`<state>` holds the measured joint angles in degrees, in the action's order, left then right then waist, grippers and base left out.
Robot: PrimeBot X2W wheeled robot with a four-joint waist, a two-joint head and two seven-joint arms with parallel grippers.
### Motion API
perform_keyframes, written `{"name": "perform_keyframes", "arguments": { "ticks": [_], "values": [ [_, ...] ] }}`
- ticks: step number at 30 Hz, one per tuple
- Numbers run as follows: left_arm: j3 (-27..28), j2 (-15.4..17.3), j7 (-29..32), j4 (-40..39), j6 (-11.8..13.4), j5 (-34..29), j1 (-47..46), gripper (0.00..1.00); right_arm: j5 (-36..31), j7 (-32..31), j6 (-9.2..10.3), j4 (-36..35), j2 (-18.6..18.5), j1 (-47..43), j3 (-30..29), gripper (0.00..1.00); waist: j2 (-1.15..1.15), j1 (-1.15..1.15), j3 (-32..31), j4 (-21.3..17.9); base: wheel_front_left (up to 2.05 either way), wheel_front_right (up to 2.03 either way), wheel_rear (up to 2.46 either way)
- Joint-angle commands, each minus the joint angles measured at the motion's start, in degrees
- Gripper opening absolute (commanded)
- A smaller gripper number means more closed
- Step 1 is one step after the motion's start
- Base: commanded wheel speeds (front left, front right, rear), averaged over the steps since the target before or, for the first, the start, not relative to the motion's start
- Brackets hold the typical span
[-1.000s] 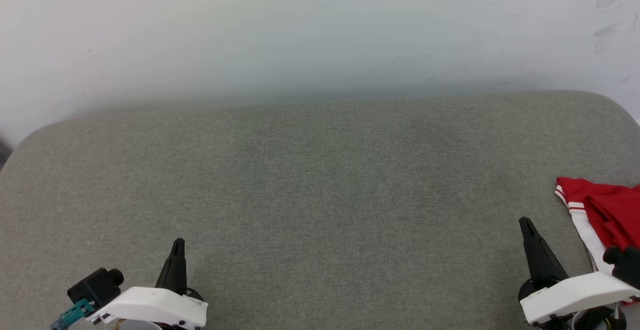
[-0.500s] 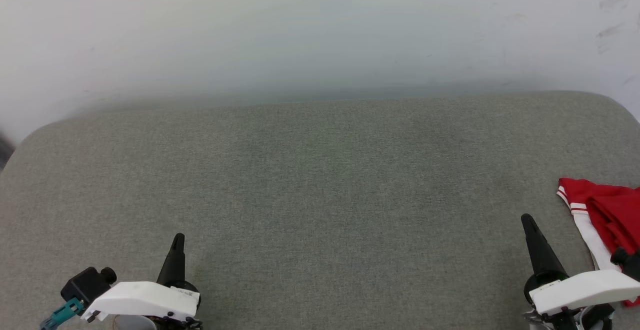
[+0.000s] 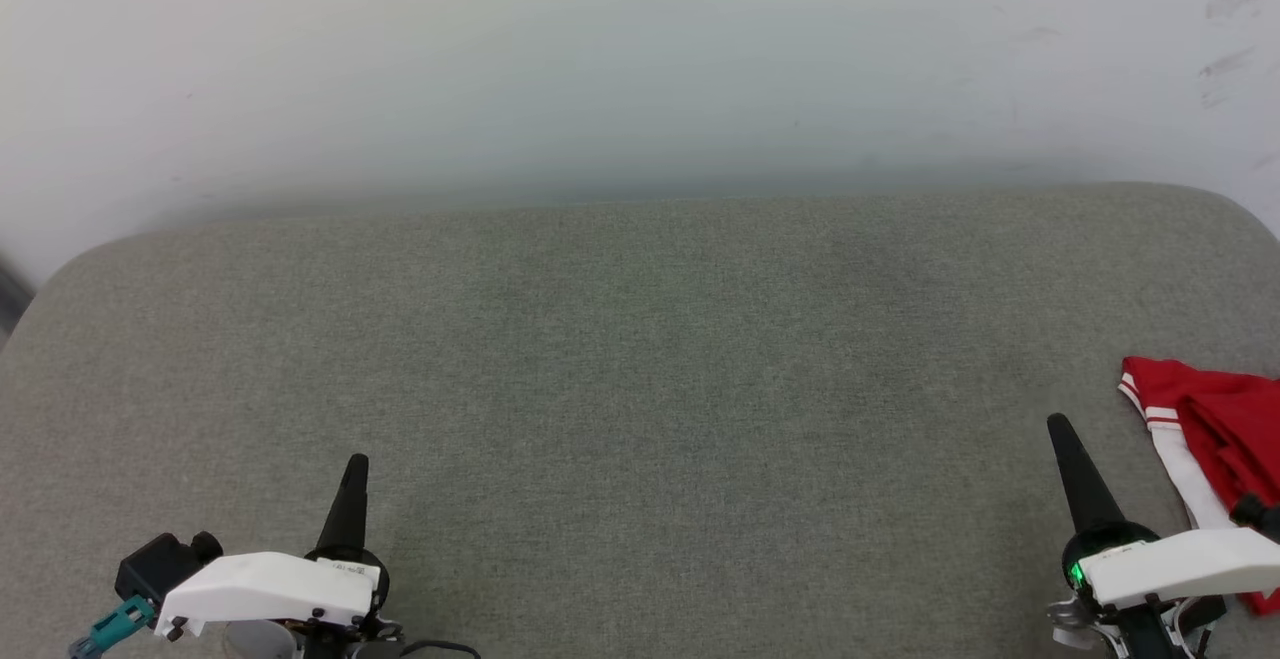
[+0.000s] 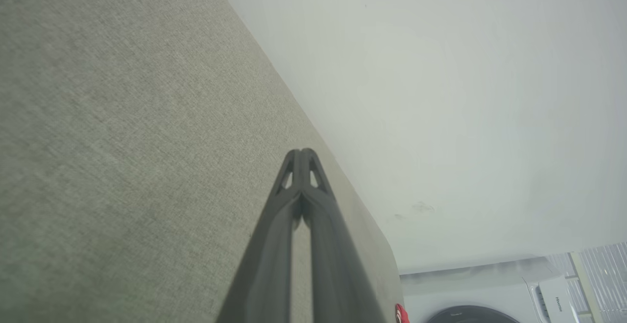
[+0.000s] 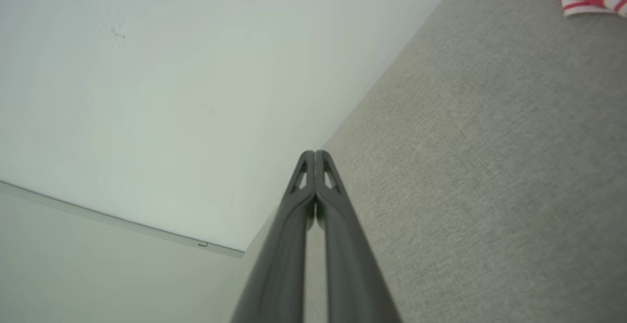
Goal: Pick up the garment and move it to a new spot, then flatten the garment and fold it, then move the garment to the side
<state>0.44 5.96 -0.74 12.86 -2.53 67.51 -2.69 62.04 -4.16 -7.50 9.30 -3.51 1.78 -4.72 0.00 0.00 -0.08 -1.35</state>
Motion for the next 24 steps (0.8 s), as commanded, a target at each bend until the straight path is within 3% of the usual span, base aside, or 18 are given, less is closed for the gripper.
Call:
{"name": "perform_keyframes", "arguments": {
  "ticks": [1, 24],
  "values": [
    [0.4, -0.1, 0.2, -0.3, -0.5, 1.0, -1.4, 0.00, 1.3, -0.2, 0.00, -0.3, 0.1, 1.4, -0.2, 0.00, 0.00, 0.00, 0.0, 0.0, 0.00, 0.00, 0.00],
    [3.1, -1.5, 3.5, 0.4, -2.7, 11.7, -2.6, 0.00, 14.3, -1.3, 0.01, 2.0, 0.4, 3.0, -0.9, 0.00, 0.00, 0.00, 0.1, 0.5, 0.00, 0.00, 0.00]
  ]
}}
